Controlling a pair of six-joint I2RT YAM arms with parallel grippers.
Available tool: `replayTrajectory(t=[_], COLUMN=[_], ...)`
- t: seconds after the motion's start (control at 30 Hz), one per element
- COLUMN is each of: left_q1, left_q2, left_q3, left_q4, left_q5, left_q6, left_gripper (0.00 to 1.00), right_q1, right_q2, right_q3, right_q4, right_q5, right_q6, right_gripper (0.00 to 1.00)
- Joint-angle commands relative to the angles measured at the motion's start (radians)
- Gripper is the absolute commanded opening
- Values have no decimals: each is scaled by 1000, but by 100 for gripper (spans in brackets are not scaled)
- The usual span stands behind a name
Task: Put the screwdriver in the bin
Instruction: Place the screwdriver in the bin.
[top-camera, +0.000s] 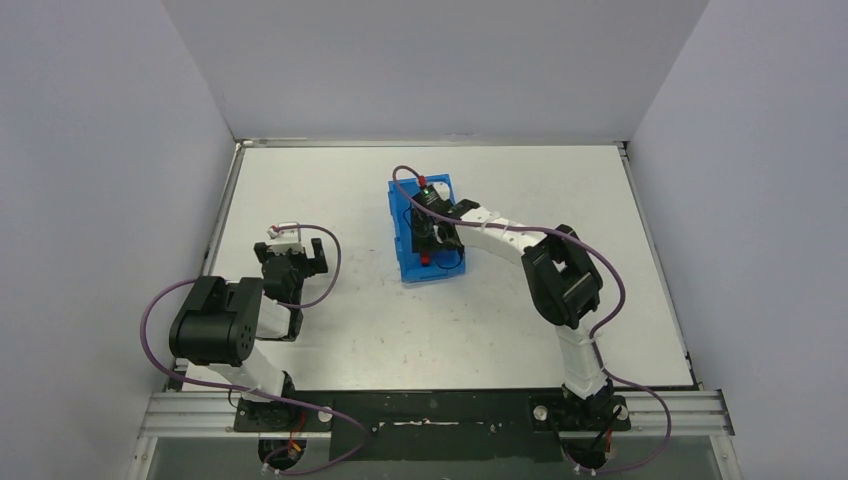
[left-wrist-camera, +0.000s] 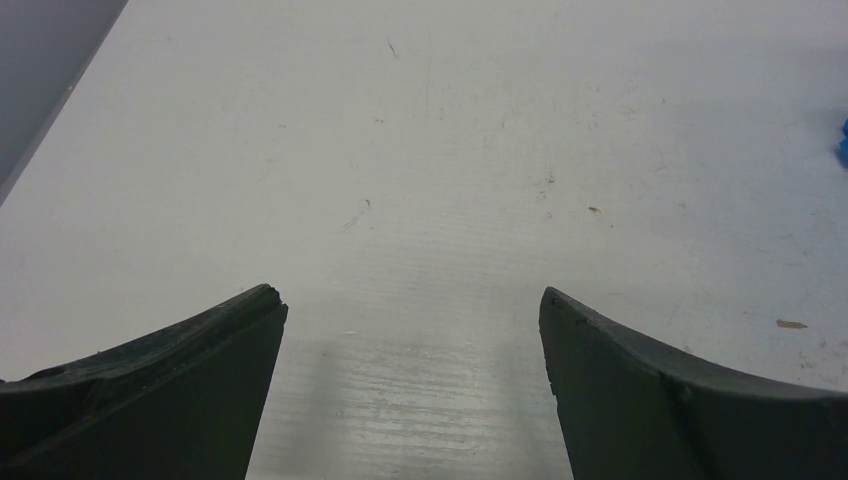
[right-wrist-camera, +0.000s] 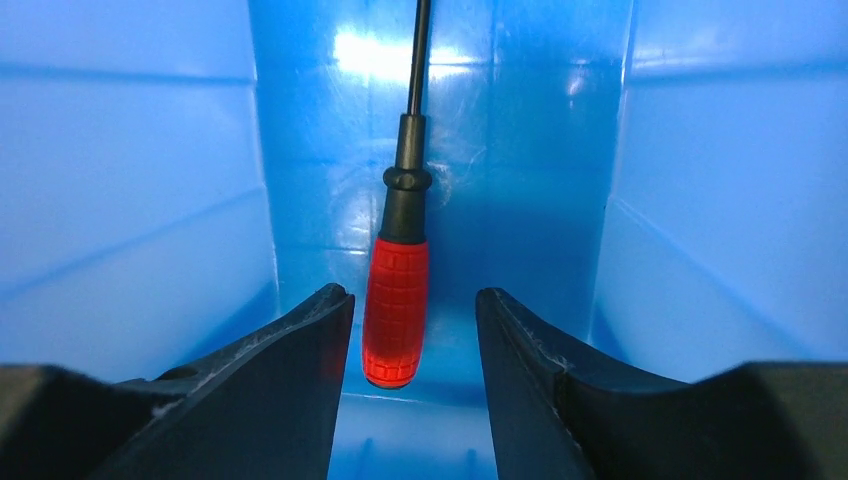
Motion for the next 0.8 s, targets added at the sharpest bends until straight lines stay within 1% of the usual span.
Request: replayTrajectory(t=[0.0,0.2,0.4,0.5,0.57,0.63,0.67,0.7,0.73,0.77], left_q1=[-3,-3,-3,-4,-3,-4,-3,-3,-3,-3], left_q2=[-12,-13,-12,-13,-12,-13,-13,-13,-12,-12], left_q3=[13,13,13,13,14,13,13,13,13,14], left_q4=[21,21,22,21,21,21,21,21,22,21], left_q5=[-4,-4,-4,-4,-4,-4,-4,-4,-4,-4], left_q6=[8,8,8,9,7,6,8,7,8,7], left_gripper=[97,97,97,97,97,97,97,97,97,97], right_q1=[9,14,15,15,15,14,12,11,9,5], right_q2=[-53,-74,-99,-107,-113,-122,-126,-126,-129,-131], right_q3=[78,172,248,284,303,314,324,334,339,345], right_q4=[-12,-70,-121,-145,-160,-166,-172,-181,-190,-199], right_q5=[45,74,110,124,132,136,139,144,147,150], right_q6=[-20,-35,-62,-81,-93,-109,-118,-130,-142,-154], right_gripper=[50,52,59,64,70,79,86,95,99,100])
